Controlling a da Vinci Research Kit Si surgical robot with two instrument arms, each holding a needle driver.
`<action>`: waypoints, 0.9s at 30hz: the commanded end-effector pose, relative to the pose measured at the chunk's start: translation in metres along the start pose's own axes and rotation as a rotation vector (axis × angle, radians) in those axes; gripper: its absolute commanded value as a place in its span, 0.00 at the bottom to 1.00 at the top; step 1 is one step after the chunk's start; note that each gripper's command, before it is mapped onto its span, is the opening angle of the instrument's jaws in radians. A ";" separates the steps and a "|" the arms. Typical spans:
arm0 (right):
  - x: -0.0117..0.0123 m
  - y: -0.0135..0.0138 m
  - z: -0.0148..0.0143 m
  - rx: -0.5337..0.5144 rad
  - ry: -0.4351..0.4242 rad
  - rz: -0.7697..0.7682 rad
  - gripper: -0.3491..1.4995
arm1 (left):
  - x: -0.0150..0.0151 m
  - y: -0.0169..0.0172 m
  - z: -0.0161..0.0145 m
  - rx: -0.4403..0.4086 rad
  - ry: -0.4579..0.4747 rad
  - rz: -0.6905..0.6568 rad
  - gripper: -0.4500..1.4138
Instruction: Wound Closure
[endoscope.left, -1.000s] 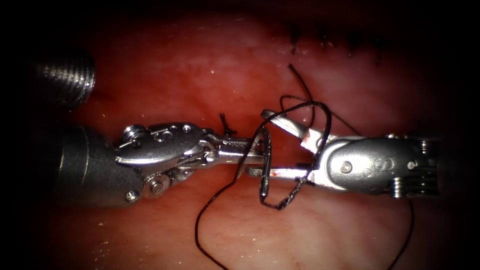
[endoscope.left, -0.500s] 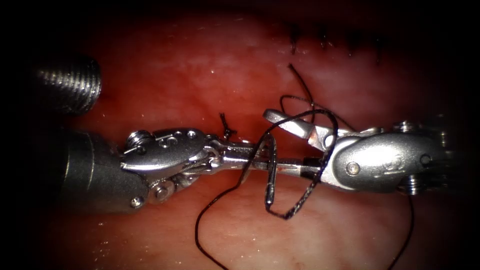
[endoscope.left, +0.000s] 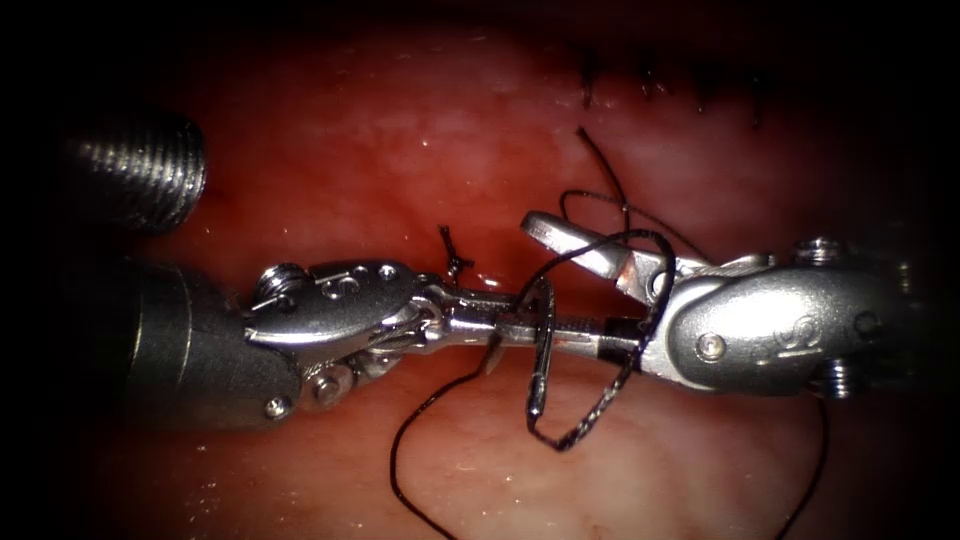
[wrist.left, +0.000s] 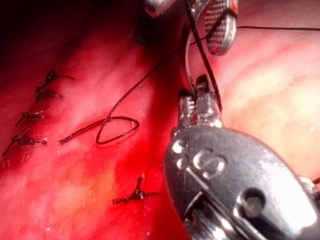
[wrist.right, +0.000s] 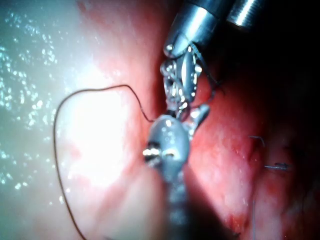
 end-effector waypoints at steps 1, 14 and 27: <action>-0.0002 -0.0003 0.0008 0.001 0.002 -0.008 0.39 | -0.0003 -0.0002 0.0007 -0.002 -0.001 0.000 0.00; -0.0005 -0.0013 0.0002 -0.005 0.005 -0.111 0.00 | -0.0003 0.0001 0.0008 -0.017 -0.007 0.000 0.00; -0.0037 0.0001 -0.0017 -0.005 -0.002 -0.132 0.00 | 0.0012 0.0003 -0.0003 0.023 -0.041 0.017 0.52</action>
